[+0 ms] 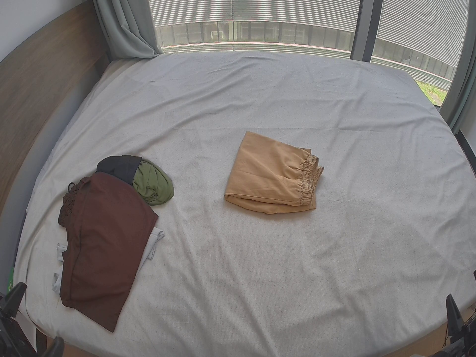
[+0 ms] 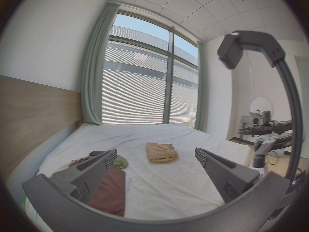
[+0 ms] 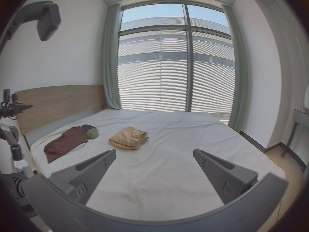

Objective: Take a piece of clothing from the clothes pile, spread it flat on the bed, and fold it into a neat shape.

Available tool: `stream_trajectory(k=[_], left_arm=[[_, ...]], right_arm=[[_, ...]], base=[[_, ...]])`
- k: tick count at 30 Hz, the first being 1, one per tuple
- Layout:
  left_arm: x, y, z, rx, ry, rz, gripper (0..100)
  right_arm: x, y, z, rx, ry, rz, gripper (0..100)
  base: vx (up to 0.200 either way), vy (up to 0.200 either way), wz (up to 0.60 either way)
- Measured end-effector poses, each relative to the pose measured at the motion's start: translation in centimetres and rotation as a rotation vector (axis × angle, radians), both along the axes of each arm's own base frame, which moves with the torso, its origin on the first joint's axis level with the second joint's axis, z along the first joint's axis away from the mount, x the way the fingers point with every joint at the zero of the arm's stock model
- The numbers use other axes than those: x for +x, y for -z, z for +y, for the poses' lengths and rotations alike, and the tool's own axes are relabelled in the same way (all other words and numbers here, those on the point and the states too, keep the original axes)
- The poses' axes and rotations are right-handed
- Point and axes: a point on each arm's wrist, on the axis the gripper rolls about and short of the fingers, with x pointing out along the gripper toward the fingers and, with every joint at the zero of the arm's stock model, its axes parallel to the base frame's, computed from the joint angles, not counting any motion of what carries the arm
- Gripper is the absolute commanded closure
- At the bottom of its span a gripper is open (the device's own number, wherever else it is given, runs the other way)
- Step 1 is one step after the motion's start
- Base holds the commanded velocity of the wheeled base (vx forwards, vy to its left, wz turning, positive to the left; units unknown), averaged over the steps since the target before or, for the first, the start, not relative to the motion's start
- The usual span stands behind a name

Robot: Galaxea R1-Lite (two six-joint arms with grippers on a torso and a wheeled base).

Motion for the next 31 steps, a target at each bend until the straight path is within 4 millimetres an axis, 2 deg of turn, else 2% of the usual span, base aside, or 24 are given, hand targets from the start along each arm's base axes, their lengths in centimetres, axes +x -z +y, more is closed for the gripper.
stream_trajectory(k=[5,9,18,31], left_arm=[[-0.2,0.7,-0.1,0.008,-0.089,0.020,0],[-0.2,2.1,-0.1,0.048,-0.161,0.113,0],[-0.2,3.2,0.6,0.046,-0.486,0.191,0],[-0.2,3.4,0.6,0.020,-0.509,0.220,0]], right_arm=[[0.0,0.9,-0.2,0.016,0.082,0.084,0],[0.0,1.0,-0.2,0.028,0.092,0.095,0],[0.0,1.0,-0.2,0.036,0.095,0.087,0],[0.0,0.9,-0.2,0.035,0.093,0.085,0]], base=[[0.000,0.000,0.00],[0.000,0.000,0.00],[0.000,0.000,0.00],[0.000,0.000,0.00]])
